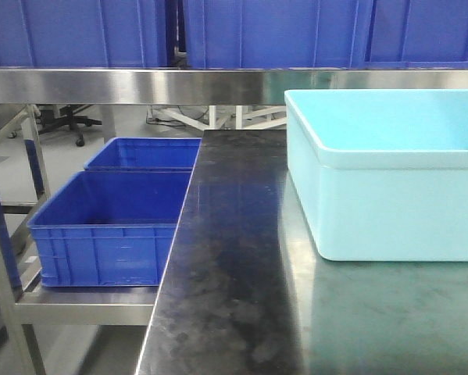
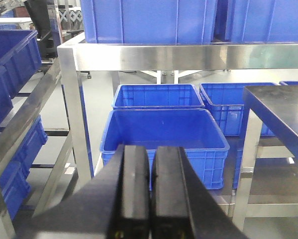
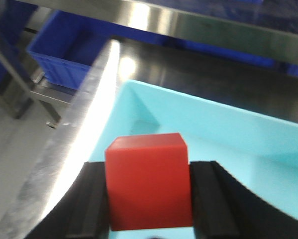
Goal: Pick red cube and place on left shelf
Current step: 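Lift the red cube up out of the light-blue bin with the right gripper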
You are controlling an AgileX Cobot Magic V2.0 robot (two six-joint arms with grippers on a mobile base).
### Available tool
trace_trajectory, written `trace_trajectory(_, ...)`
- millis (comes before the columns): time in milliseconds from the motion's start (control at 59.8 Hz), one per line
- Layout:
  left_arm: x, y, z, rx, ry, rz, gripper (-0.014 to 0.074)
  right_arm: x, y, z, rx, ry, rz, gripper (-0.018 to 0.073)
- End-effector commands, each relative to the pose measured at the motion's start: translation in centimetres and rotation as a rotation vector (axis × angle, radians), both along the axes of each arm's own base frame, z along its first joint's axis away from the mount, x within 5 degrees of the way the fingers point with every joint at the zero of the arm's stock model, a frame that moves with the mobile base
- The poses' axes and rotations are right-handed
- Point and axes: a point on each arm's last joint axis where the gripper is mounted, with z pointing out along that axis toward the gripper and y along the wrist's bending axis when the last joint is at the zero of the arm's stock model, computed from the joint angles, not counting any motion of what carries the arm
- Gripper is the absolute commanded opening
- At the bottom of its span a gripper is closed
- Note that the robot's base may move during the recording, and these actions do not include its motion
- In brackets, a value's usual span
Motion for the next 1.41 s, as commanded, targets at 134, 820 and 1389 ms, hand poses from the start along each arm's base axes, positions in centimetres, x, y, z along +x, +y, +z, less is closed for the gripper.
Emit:
trace_trajectory(134, 0.0, 0.0, 0.1, -0.009, -0.080, -0.007, 0.0102, -3.5, 1.4, 3.0, 0.045, -0.129, 0.110, 0.0046)
trace_trajectory(820, 0.0, 0.0, 0.1, -0.009, -0.080, -0.007, 0.0102, -7.6, -0.2, -3.4, 0.101, -0.254, 0.083, 0.0046)
trace_trajectory(1389, 0.0, 0.0, 0.1, -0.009, -0.080, -0.007, 0.0102, -7.6, -0.1, -3.6, 0.101, -0.237, 0.085, 0.0046)
